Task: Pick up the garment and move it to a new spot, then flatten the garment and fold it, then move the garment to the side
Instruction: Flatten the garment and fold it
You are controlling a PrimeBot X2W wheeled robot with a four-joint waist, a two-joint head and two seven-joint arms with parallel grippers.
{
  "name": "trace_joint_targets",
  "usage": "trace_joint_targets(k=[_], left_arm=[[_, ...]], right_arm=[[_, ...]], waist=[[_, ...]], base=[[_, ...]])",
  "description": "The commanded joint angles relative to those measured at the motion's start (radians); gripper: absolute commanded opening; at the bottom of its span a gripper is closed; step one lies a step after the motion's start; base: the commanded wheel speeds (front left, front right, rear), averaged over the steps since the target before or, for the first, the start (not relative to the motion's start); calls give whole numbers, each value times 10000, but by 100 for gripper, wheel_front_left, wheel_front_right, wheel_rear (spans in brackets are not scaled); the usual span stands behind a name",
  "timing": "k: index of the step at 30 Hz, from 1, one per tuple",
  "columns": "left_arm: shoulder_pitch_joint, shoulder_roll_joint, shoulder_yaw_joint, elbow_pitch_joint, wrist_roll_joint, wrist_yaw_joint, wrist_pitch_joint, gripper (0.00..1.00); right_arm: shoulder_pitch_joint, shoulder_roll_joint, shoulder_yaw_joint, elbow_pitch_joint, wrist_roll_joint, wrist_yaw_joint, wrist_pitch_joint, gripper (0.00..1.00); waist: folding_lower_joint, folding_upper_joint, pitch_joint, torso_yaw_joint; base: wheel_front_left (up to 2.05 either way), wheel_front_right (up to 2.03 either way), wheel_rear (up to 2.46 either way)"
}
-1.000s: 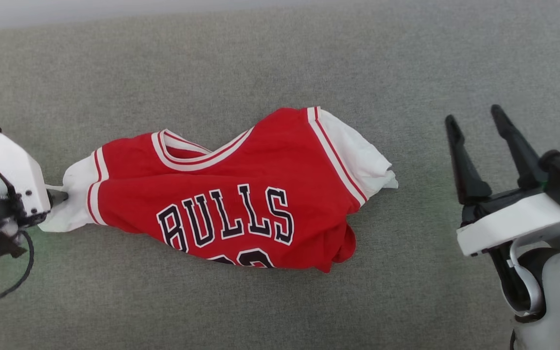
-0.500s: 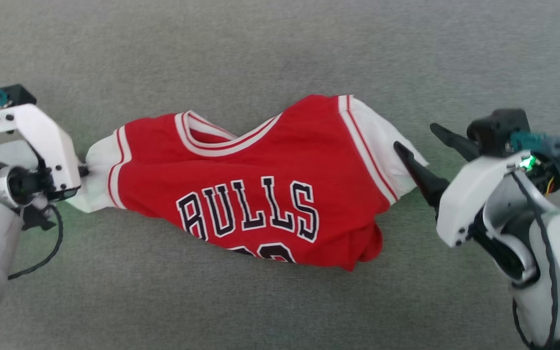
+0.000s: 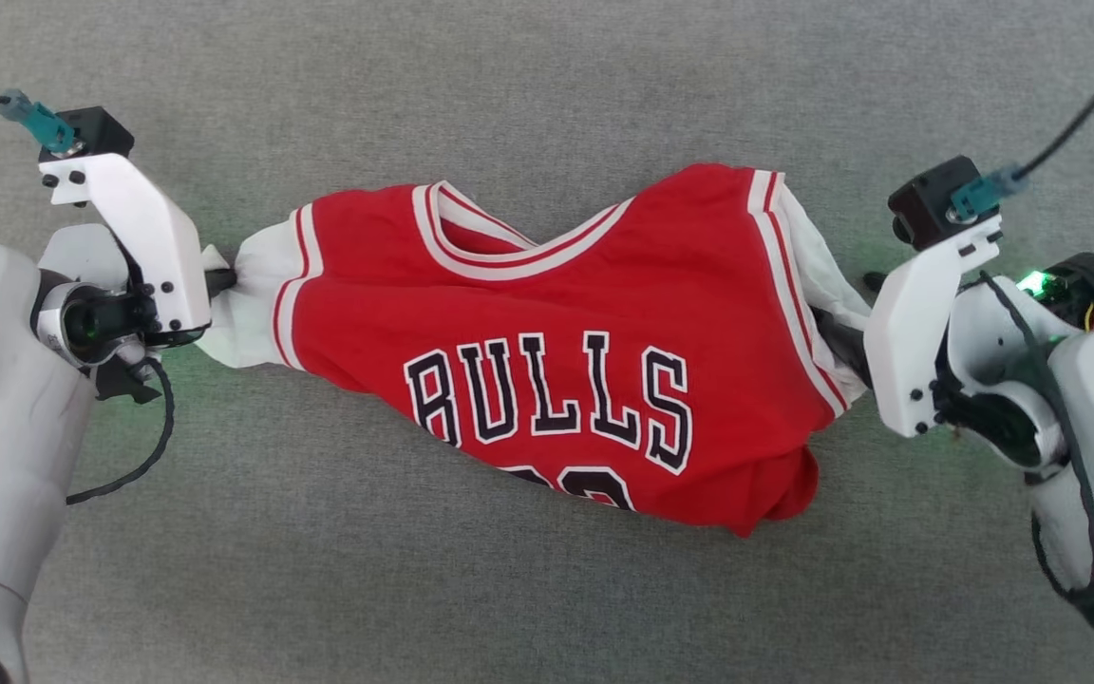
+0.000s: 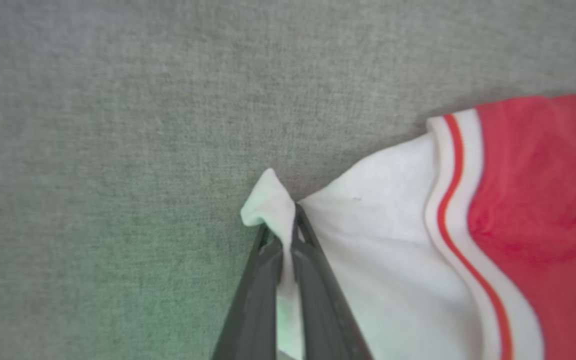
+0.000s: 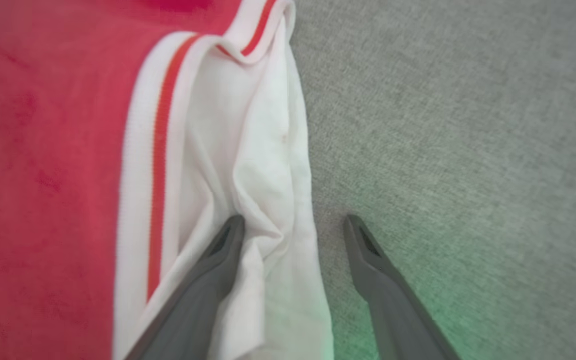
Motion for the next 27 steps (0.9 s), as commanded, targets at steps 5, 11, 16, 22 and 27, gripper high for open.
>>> trace_joint_targets(k=[5, 11, 16, 22, 27], left_arm=[[34, -409, -194, 471, 33, -149, -334, 0], [-377, -160, 84, 496, -81, -165, -805, 0], [-797, 113, 49, 33, 132, -246, -1022, 0], [-1404, 402, 77, -947, 302, -126, -990, 0], [-1921, 576, 135, -1923, 425, 31, -928, 0]], right_arm=[[307, -102, 646, 1047, 786, 23, 833, 0], [-312, -144, 30, 599, 1339, -9, 381, 0], [-742, -421, -500, -59, 1770, -5, 251, 0], [-1236, -740, -801, -810, 2129, -3, -21, 0], [-1851, -1007, -882, -1158, 2342, -3, -490, 0]], waist=[[0, -1, -23, 139], [0, -1, -464, 76], [0, -1, -1078, -29], [0, -1, -1774, -139], [0, -1, -2381, -246]], base=[[0, 0, 0], [0, 0, 0], [0, 0, 0], [0, 0, 0], [0, 0, 0]])
